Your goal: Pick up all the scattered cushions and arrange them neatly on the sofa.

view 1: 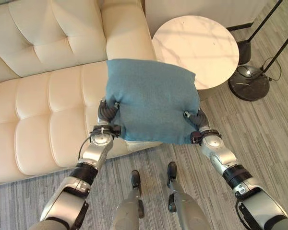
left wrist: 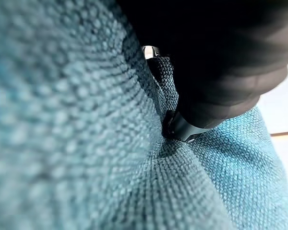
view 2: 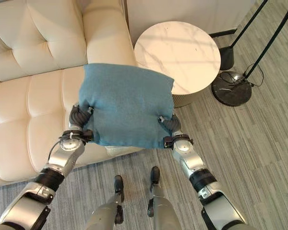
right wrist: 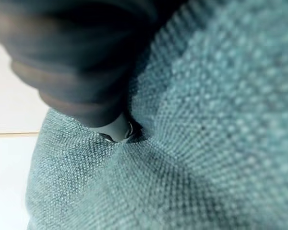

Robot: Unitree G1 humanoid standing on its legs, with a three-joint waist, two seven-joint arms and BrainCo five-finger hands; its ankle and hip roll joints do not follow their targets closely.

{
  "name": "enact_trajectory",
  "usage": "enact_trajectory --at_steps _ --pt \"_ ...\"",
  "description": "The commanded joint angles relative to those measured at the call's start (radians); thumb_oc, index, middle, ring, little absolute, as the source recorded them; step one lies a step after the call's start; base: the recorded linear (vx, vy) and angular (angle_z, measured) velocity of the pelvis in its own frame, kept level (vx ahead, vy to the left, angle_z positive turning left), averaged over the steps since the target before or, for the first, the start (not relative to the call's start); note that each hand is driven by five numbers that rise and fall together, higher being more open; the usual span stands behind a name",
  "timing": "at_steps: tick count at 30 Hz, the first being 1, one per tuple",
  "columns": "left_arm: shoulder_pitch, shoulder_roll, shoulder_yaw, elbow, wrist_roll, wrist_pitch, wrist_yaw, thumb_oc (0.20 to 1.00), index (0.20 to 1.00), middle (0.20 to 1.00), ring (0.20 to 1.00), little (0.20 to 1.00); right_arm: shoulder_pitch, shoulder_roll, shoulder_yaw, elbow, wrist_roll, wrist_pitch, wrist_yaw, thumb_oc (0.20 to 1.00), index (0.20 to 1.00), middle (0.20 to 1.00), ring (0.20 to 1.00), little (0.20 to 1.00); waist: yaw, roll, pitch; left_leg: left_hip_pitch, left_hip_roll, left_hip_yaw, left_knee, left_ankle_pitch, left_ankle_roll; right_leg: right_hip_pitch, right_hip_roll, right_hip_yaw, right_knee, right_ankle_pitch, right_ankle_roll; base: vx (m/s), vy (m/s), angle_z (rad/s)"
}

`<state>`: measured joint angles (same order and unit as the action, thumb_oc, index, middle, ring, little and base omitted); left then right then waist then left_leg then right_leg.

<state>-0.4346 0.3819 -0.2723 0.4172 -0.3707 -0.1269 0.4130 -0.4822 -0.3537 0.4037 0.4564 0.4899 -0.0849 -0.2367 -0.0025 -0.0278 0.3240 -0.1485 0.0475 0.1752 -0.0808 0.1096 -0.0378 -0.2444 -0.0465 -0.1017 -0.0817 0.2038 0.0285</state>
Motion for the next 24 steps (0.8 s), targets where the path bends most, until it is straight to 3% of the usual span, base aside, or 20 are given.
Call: enact_trajectory --at_steps 1,7,10,13,15,18,19,21,24 --pt "-0.007 -0.099 -0.071 -0.153 0.058 -0.098 -0.073 0.200 0.200 0.200 0.200 0.200 0.013 0.134 0.047 -0.198 -0.023 -0.103 0.135 0.200 0.200 0.200 0.200 0.200 -0.008 -0.009 -0.111 0.027 -0.028 -0.053 -0.006 -0.077 -0.022 0.078 -0.046 0.017 0.038 -0.148 0.111 0.12 0.078 -0.04" --pt "0.321 -0.049 0.067 -0.411 0.059 -0.093 -0.164 0.200 0.200 0.200 0.200 0.200 0.321 0.057 -0.086 -0.539 -0.040 -0.128 0.238 0.200 0.200 0.200 0.200 0.200 -0.020 -0.015 -0.190 0.127 -0.038 -0.033 -0.006 -0.122 0.000 0.152 -0.054 0.042 0.042 -0.166 0.122 0.07 0.092 -0.09" --pt "0.411 -0.019 0.121 -0.505 0.081 -0.099 -0.187 0.200 0.200 0.200 0.200 0.200 0.393 0.044 -0.141 -0.656 -0.064 -0.145 0.255 0.200 0.200 0.200 0.200 0.200 -0.027 -0.006 -0.184 0.139 -0.045 -0.015 -0.006 -0.130 0.015 0.131 -0.064 0.054 0.098 -0.163 0.141 -0.10 0.119 -0.21" --pt "0.457 -0.001 0.147 -0.563 0.087 -0.112 -0.205 0.200 0.200 0.200 0.200 0.200 0.429 0.048 -0.170 -0.708 -0.110 -0.166 0.248 0.200 0.200 0.200 0.200 0.200 -0.029 0.010 -0.144 0.128 -0.036 -0.005 0.003 -0.115 0.028 0.074 -0.062 0.093 0.239 -0.177 0.162 -0.24 0.068 -0.25" --pt "0.461 0.010 0.144 -0.574 0.085 -0.112 -0.221 0.200 0.200 0.200 0.200 0.200 0.443 0.043 -0.183 -0.721 -0.132 -0.175 0.244 0.200 0.200 0.200 0.200 0.200 -0.025 0.018 -0.125 0.097 -0.034 -0.023 0.028 -0.099 0.032 0.087 -0.046 0.121 0.344 -0.247 0.134 -0.29 -0.011 -0.13" --pt "0.462 0.022 0.129 -0.573 0.070 -0.107 -0.248 0.200 0.200 0.200 0.200 0.200 0.454 0.031 -0.203 -0.718 -0.145 -0.175 0.241 0.200 0.200 0.200 0.200 0.200 -0.009 0.021 -0.144 0.031 -0.032 -0.072 0.038 -0.060 0.024 0.116 -0.001 0.159 0.470 -0.284 0.111 -0.24 -0.123 0.59" --pt "0.465 0.026 0.129 -0.574 0.072 -0.105 -0.251 0.200 0.200 0.200 0.200 0.200 0.452 0.027 -0.211 -0.714 -0.151 -0.177 0.235 0.200 0.200 0.200 0.200 0.200 0.000 0.016 -0.152 0.012 -0.035 -0.088 0.040 -0.045 0.016 0.145 0.011 0.168 0.459 -0.293 0.106 -0.15 -0.198 0.57" --pt "0.469 0.032 0.138 -0.581 0.058 -0.107 -0.259 0.200 0.200 0.200 0.200 0.200 0.436 0.021 -0.222 -0.721 -0.142 -0.179 0.233 0.200 0.200 0.200 0.200 0.200 0.031 0.006 -0.160 -0.040 -0.036 -0.117 0.042 -0.002 -0.025 0.228 0.032 0.141 0.322 -0.379 0.063 -0.19 -0.240 0.64" --pt "0.475 0.017 0.139 -0.589 0.040 -0.104 -0.254 0.200 0.200 0.200 0.200 0.200 0.435 0.009 -0.228 -0.718 -0.134 -0.183 0.221 0.200 0.200 0.200 0.200 0.200 0.044 0.008 -0.154 -0.110 -0.030 -0.128 0.052 0.053 -0.073 0.268 0.053 0.103 0.175 -0.387 0.029 -0.22 -0.200 0.66"
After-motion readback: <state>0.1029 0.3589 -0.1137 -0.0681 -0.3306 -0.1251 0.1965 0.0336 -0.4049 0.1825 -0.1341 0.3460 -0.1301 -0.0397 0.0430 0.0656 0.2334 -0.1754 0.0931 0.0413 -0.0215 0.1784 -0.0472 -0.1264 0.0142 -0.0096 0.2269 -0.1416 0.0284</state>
